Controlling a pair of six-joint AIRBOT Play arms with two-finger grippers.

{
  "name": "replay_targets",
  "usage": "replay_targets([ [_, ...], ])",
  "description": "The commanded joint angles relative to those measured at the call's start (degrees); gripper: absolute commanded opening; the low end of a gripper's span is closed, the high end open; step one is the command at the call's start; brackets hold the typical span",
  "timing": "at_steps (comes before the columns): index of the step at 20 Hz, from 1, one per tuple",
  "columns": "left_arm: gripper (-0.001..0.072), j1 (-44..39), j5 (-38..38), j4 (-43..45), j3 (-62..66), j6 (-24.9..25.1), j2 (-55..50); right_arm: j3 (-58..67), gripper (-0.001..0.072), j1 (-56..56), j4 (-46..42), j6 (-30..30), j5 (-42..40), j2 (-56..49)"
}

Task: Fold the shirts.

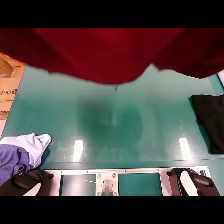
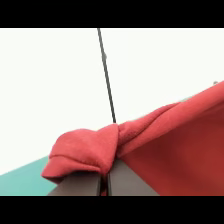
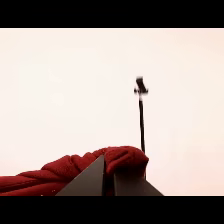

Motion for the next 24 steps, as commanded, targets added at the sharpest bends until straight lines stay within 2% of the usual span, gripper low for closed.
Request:
replay_targets([
  [1,0.0023,0.04,0.61,1.81,0.24,2.51,1.77,1.22,0.0020,-0.02,-1.53,0.31,-2.60,1.62],
  [5,0.0023,0.04,2.43,7.17,-5.16,1.99,-1.14,-2.51,0.0020,0.00,-1.53,0.26,-2.58,-0.26],
  [8,0.0023,0.04,2.60,7.91,-9.70,-0.17,-7.10,-9.88,0.0020,0.00,-1.53,-0.02,-2.56,-2.62],
  [11,0.0023,0.04,2.62,7.65,-10.58,-1.07,-18.56,-20.33,0.0020,0.00,-1.53,-2.45,-2.60,-7.30],
  [14,0.0023,0.07,4.00,5.33,-10.58,-2.21,-33.29,-30.38,0.0020,0.02,-1.51,-4.94,-2.67,-16.46],
  [16,0.0022,0.48,5.81,1.62,-10.56,-2.51,-43.15,-34.01,0.0020,0.02,-1.51,-4.96,-2.64,-25.20],
  [20,0.0023,6.67,7.98,-19.41,-10.45,-2.38,-59.04,-34.47,0.0020,0.66,-1.22,-4.94,-2.62,-42.91],
  [24,0.0024,10.03,9.68,-24.61,-10.45,1.03,-63.12,-32.89,0.0026,0.85,-1.11,-4.92,-2.60,-51.23],
])
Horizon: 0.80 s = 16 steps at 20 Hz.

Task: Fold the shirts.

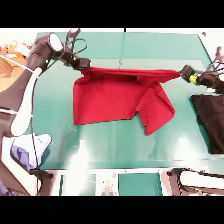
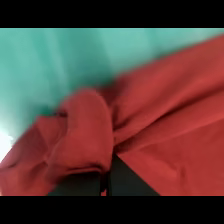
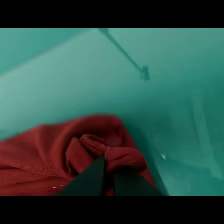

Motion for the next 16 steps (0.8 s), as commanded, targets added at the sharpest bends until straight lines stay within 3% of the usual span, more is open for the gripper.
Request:
replay_targets([
  [1,0.0028,2.32,2.23,-8.07,0.04,1.90,-4.44,0.52,0.0164,-0.02,0.00,-0.15,0.37,-6.64],
  [2,0.0309,2.32,1.90,-8.57,0.09,1.33,-4.39,1.20,0.0335,-0.55,-0.63,-0.15,1.11,-6.49],
  [3,0.0694,2.32,0.61,-8.94,0.09,-0.17,-4.33,2.25,0.0361,-1.62,-1.77,-0.11,3.54,-6.19],
  [4,0.0689,2.32,-2.64,-8.68,0.61,-1.92,-4.28,3.37,0.0358,-3.63,-3.06,0.37,7.76,-5.49],
  [5,0.0582,2.32,-6.93,-7.21,1.77,-2.01,-4.28,4.35,0.0349,-6.27,-4.02,1.36,12.85,-4.66],
  [7,0.0284,2.32,-16.41,-1.95,5.14,-0.92,-4.28,4.55,0.0340,-11.78,-4.46,2.05,21.33,-2.75],
  [8,0.0095,2.32,-20.00,0.13,6.58,-0.31,-4.28,4.13,0.0339,-14.80,-4.57,2.05,25.38,-1.84],
  [9,0.0022,2.32,-22.56,1.05,7.45,0.52,-4.17,3.13,0.0263,-17.57,-4.57,1.97,28.61,-0.76],
  [10,0.0023,2.32,-24.06,1.31,7.50,0.57,-3.56,1.57,0.0208,-19.69,-4.57,1.55,30.62,0.37],
  [12,0.0023,2.34,-25.22,1.31,7.52,1.81,-2.25,-3.26,0.0213,-22.77,-4.68,1.33,32.87,2.97],
  [16,0.0023,6.56,-27.45,-2.89,7.34,1.99,0.39,-15.02,0.0432,-23.34,-5.88,0.92,32.41,5.49],
])
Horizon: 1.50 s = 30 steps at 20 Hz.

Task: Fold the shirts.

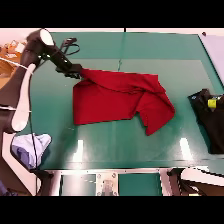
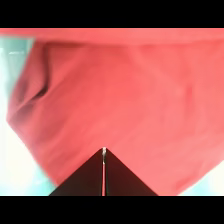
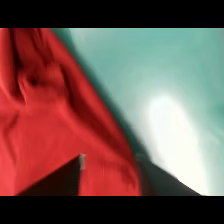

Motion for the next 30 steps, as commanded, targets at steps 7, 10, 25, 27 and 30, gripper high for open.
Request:
replay_targets([
  [7,0.0023,17.27,-4.74,-8.31,-12.70,1.46,13.40,-14.53,0.0345,6.54,-0.68,-1.11,-7.78,-2.27],
  [10,0.0023,22.47,-1.84,-9.49,-27.04,3.34,21.75,-14.16,0.0343,8.66,1.46,-1.66,-12.17,-4.52],
  [25,0.0472,13.03,35.50,-24.85,-78.95,2.97,33.40,-11.15,0.0343,8.59,3.37,-3.76,-13.79,-5.77],
  [27,0.0472,10.38,36.94,-25.42,-80.81,2.93,33.33,-11.15,0.0343,8.59,3.37,-3.98,-13.81,-5.77],
  [30,0.0472,7.17,38.77,-29.66,-82.75,3.21,32.06,-11.15,0.0343,8.59,3.39,-3.96,-13.81,-5.77],
])
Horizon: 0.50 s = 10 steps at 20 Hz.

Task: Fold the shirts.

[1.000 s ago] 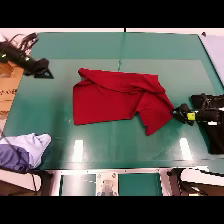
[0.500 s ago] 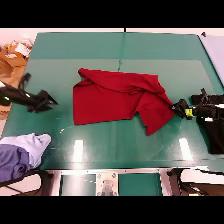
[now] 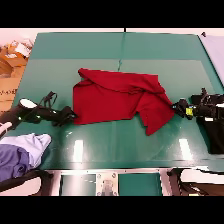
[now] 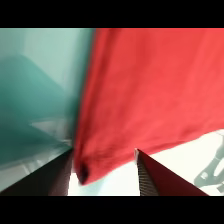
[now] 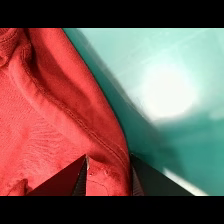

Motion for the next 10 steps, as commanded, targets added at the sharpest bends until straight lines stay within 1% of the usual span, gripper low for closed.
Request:
replay_targets([
  [1,0.0471,-4.02,4.44,-3.48,-2.62,0.11,-1.90,0.04,0.0343,0.02,0.09,-0.07,0.04,-0.02],
  [3,0.0471,-4.59,4.76,-5.09,-2.60,0.74,-3.21,0.04,0.0343,0.02,0.07,-0.07,0.09,-0.02],
  [6,0.0468,-4.42,5.16,-5.05,-2.60,1.62,-3.28,0.07,0.0342,0.02,0.07,-0.04,0.09,-0.02],
  [7,0.0278,-4.42,5.60,-4.87,-2.60,1.86,-3.28,0.07,0.0342,0.00,0.07,-0.04,0.11,-0.02],
  [8,0.0059,-4.42,6.38,-4.87,-2.60,2.54,-3.28,0.07,0.0341,0.00,0.07,-0.07,0.11,-0.02],
  [9,0.0041,-4.42,7.02,-4.87,-2.60,3.06,-3.28,0.07,0.0335,0.00,0.07,-0.07,0.22,-0.02],
  [10,0.0023,-4.42,7.39,-4.83,-2.60,3.10,-3.28,0.07,0.0232,0.00,0.07,-0.07,0.55,-0.02],
])
